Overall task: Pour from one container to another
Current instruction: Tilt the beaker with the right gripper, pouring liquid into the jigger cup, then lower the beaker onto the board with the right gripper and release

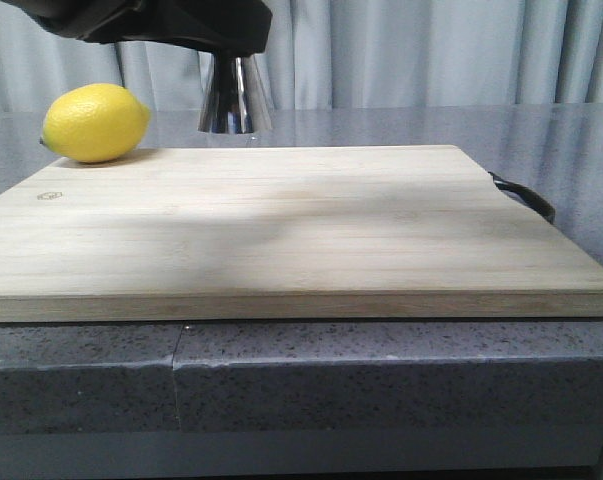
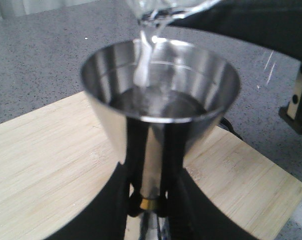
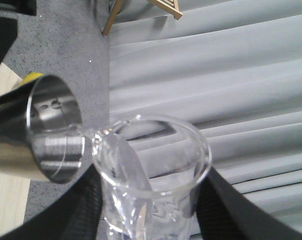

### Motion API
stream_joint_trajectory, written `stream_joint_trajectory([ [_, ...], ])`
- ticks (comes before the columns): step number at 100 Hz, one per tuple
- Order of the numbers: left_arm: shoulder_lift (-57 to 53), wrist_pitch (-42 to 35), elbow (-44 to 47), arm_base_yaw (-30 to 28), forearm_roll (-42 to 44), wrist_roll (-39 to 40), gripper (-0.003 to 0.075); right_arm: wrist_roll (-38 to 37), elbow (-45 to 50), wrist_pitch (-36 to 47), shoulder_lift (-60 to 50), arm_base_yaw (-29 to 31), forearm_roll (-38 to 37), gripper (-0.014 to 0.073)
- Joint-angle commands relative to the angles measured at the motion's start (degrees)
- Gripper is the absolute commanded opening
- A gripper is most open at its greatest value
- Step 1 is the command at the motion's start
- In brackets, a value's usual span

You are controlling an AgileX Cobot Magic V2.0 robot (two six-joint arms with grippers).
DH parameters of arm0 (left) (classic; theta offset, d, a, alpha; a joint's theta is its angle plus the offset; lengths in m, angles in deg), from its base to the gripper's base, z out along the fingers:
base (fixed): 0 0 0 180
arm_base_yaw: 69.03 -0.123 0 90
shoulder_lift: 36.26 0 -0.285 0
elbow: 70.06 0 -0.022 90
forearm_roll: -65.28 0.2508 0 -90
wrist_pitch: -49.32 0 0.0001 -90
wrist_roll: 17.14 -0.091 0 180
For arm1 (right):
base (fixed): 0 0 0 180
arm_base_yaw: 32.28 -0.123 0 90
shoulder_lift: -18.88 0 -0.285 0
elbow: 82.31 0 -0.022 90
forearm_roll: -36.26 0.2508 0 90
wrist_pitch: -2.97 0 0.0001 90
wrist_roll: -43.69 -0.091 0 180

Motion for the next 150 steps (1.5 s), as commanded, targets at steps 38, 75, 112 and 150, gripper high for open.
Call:
stream_joint_trajectory([
  [38,-1.24,-4.15,-1.90,0.29,0.16,0.09,-0.0020,2.73,-2.11,3.13,-1.96,-0.10,1.28,0.0181],
  [75,-1.24,-4.15,-1.90,0.29,0.16,0.09,-0.0019,2.62,-2.11,2.84,-1.96,-0.10,2.09,0.0181],
  [112,-1.24,-4.15,-1.90,0.29,0.67,0.09,-0.0020,-13.75,-2.11,1.16,-1.96,-0.10,5.77,0.0181],
  [150,-1.24,-4.15,-1.90,0.29,1.67,0.09,-0.0019,-30.79,-2.11,1.48,-1.70,1.23,18.31,0.0181],
])
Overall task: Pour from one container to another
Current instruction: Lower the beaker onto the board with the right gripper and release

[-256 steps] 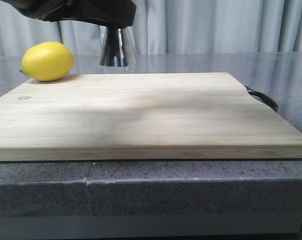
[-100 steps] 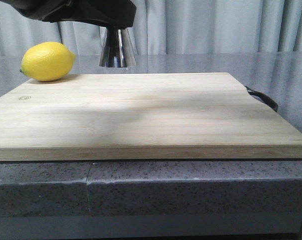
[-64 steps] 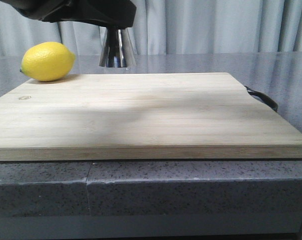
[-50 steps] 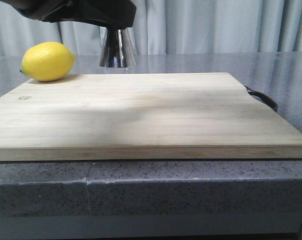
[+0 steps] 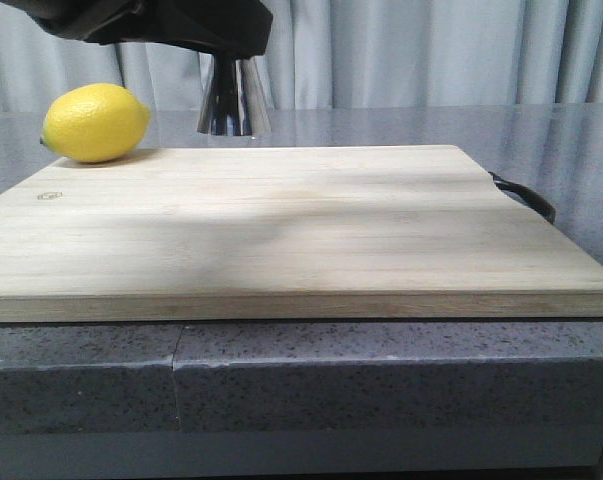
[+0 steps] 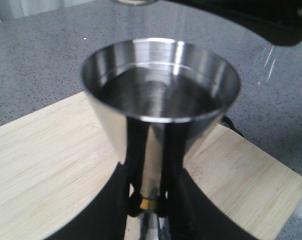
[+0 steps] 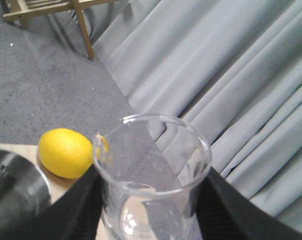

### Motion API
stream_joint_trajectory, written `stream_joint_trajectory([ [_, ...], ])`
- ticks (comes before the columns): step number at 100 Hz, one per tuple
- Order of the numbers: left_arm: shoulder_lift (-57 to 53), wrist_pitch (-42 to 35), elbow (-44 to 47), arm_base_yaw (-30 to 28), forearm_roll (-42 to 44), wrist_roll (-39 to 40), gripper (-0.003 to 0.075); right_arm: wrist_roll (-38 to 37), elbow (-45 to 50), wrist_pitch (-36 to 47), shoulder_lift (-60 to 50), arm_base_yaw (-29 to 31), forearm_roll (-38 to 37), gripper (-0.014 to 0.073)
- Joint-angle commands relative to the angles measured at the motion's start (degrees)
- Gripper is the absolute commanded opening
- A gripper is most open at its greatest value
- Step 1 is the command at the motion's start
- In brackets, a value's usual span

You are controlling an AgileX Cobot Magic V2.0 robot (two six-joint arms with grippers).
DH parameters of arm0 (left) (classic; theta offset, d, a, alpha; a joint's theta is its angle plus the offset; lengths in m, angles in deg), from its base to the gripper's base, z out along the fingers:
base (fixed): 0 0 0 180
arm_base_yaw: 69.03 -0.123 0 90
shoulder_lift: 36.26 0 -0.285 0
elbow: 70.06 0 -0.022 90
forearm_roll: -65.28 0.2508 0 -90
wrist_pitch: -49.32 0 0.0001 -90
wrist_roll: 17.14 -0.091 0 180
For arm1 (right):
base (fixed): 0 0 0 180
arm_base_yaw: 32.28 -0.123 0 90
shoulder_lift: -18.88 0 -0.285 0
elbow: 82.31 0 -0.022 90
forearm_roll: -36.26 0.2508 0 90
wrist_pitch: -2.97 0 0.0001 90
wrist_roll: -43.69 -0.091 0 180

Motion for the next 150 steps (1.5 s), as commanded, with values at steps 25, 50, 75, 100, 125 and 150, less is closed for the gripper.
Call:
stream_joint_trajectory([
  [25,-1.24,-4.39,-1.90,0.29,1.41,0.09,-0.0020,-8.26,-1.42,3.75,2.26,7.30,9.04,0.0181],
  [50,-1.24,-5.02,-1.90,0.29,1.41,0.09,-0.0019,-15.43,4.85,14.52,7.63,14.04,9.82,0.0181],
  [75,0.32,-5.74,-1.79,0.29,1.41,0.09,-0.0020,-15.43,7.95,22.83,14.06,15.63,9.82,0.0181],
  [100,2.76,-5.88,-1.79,0.29,1.41,0.09,-0.0019,-15.16,7.95,28.55,20.74,15.77,10.73,0.0181],
  [125,2.76,-6.95,-1.79,0.29,1.41,0.09,-0.0020,-15.16,7.95,29.68,24.85,16.02,10.86,0.0181],
  [150,2.76,-6.95,-1.79,0.29,1.41,0.09,-0.0020,-14.24,7.95,30.13,25.66,16.02,10.86,0.0185],
])
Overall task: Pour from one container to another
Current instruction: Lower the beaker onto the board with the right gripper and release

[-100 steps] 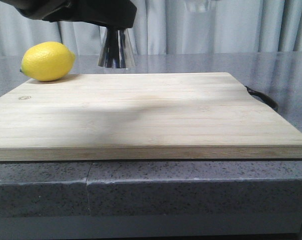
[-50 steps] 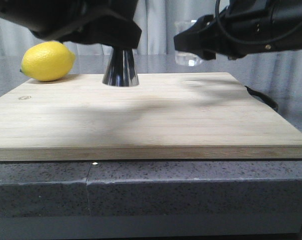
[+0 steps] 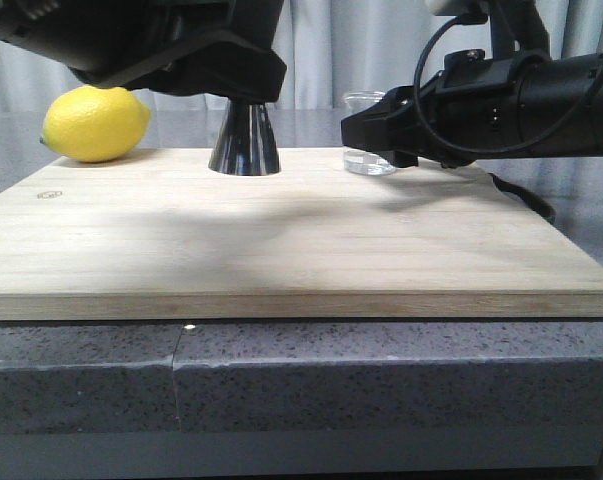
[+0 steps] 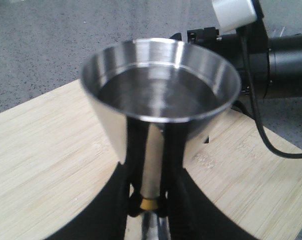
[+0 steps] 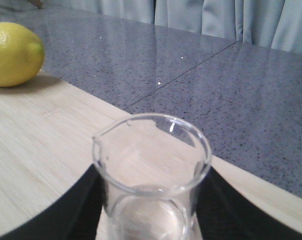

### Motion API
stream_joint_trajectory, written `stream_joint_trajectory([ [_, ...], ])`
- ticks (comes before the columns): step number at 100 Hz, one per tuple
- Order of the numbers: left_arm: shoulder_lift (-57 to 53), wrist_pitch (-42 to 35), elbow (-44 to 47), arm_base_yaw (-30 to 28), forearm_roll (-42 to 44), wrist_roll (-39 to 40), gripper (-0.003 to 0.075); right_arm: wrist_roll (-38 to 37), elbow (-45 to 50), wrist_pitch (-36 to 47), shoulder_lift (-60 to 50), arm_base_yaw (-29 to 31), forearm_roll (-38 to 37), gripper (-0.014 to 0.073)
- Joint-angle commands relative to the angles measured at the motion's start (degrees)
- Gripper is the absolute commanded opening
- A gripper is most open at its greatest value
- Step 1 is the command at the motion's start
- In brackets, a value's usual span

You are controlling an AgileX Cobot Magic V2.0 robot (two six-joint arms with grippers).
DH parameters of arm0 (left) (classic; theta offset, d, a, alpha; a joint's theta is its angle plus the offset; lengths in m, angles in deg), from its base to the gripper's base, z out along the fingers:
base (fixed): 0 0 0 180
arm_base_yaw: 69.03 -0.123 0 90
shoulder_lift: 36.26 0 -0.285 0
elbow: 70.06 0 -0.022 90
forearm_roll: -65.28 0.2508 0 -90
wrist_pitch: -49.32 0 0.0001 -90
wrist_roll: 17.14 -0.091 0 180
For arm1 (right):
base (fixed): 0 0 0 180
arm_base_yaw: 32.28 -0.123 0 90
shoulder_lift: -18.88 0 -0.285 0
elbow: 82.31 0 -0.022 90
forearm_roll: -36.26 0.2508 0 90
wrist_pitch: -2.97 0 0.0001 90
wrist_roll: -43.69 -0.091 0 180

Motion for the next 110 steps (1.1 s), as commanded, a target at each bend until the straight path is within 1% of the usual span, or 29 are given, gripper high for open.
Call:
stream_joint_trajectory([
  [1,-1.58,-5.02,-1.79,0.29,0.11,0.09,-0.0019,0.60,-1.34,3.55,-1.84,0.30,0.83,0.0185],
  [12,-1.58,-5.02,-1.79,0.29,0.11,0.09,-0.0019,0.60,-1.34,3.55,-1.84,0.30,0.83,0.0188],
  [17,-1.58,-5.02,-1.79,0.29,0.11,0.09,-0.0019,0.60,-1.34,3.65,-1.84,0.30,0.83,0.0205],
  [27,-1.58,-5.02,-1.79,0.29,0.11,0.09,-0.0020,0.60,-1.34,3.65,-1.84,0.30,0.83,0.0288],
  [34,-1.58,-5.02,-1.79,0.29,0.11,0.09,-0.0019,0.60,-1.34,3.65,-1.84,0.30,0.83,0.0370],
  [44,-1.58,-5.02,-1.79,0.29,0.11,0.09,-0.0020,0.60,-1.34,3.65,-1.84,0.30,0.83,0.0435],
  [68,-1.58,-5.02,-1.79,0.29,0.11,0.09,-0.0019,0.60,-1.34,4.60,-1.84,0.30,0.83,0.0451],
  [83,-1.58,-5.46,-1.79,0.29,0.11,0.09,-0.0019,0.60,-1.47,5.85,-2.87,0.30,0.83,0.0527],
  [91,-1.58,-5.84,-1.79,0.29,0.11,0.09,-0.0019,0.60,-1.47,5.85,-4.01,0.30,1.18,0.0553],
  [110,-1.58,-6.78,-1.79,0.29,0.11,0.09,-0.0020,0.60,-2.47,5.75,-6.32,0.30,1.64,0.0557],
])
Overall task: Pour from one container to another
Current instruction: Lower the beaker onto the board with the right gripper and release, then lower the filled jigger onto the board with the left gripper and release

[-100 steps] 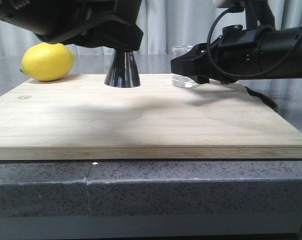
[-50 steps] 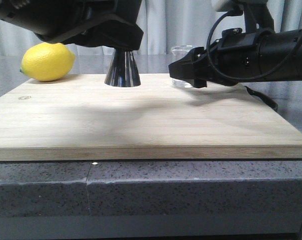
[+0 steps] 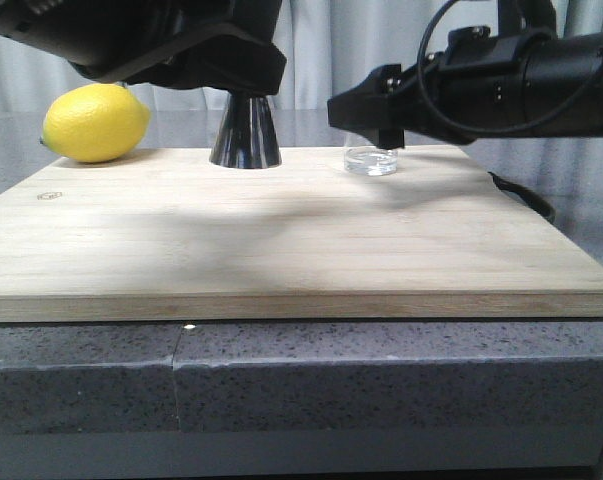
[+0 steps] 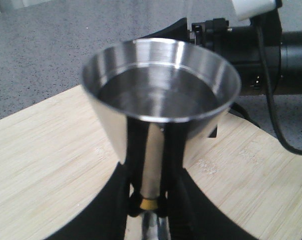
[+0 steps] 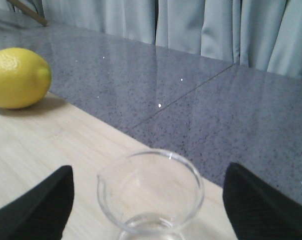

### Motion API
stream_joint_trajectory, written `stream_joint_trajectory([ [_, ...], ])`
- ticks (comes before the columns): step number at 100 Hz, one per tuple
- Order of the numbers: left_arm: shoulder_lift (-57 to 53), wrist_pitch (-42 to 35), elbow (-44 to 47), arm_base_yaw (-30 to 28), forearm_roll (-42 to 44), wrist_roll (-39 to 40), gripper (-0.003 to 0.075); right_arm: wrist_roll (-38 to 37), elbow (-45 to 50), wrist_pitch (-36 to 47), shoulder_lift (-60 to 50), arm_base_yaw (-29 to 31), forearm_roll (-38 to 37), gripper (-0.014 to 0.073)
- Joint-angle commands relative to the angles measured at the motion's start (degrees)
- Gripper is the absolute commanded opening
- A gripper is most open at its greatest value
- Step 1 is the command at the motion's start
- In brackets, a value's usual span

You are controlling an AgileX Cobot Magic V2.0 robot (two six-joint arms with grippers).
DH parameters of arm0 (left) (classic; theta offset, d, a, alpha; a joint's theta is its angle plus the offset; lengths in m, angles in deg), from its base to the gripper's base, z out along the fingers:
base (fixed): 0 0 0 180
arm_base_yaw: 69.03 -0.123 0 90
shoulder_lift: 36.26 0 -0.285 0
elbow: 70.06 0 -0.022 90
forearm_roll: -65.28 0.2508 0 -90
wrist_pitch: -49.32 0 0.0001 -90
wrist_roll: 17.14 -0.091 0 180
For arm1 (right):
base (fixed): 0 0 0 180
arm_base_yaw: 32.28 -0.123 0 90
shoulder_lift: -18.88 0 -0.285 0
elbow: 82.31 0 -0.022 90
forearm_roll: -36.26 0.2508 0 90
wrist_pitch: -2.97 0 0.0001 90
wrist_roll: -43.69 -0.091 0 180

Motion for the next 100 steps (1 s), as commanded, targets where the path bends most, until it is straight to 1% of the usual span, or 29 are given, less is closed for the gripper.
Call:
stream_joint_trajectory([
  [1,-1.58,-5.70,-1.79,0.29,0.11,0.09,-0.0019,0.38,-2.22,4.87,-3.90,0.30,1.43,0.0557],
  [17,-1.58,-7.14,-1.79,0.29,0.11,0.09,-0.0020,0.38,-4.95,5.09,-8.25,0.30,1.43,0.0556],
  [44,-1.58,-14.45,-0.77,0.08,2.53,0.09,-0.0020,0.38,-7.08,5.32,-22.04,0.30,1.43,0.0556],
  [72,-1.58,-20.97,4.17,-4.20,0.85,0.33,-0.0019,0.38,-7.08,5.32,-34.97,0.30,1.43,0.0556],
  [100,0.19,-23.57,5.86,-7.45,0.57,2.24,-0.0019,0.38,-7.08,3.87,-41.67,0.30,1.43,0.0556],
])
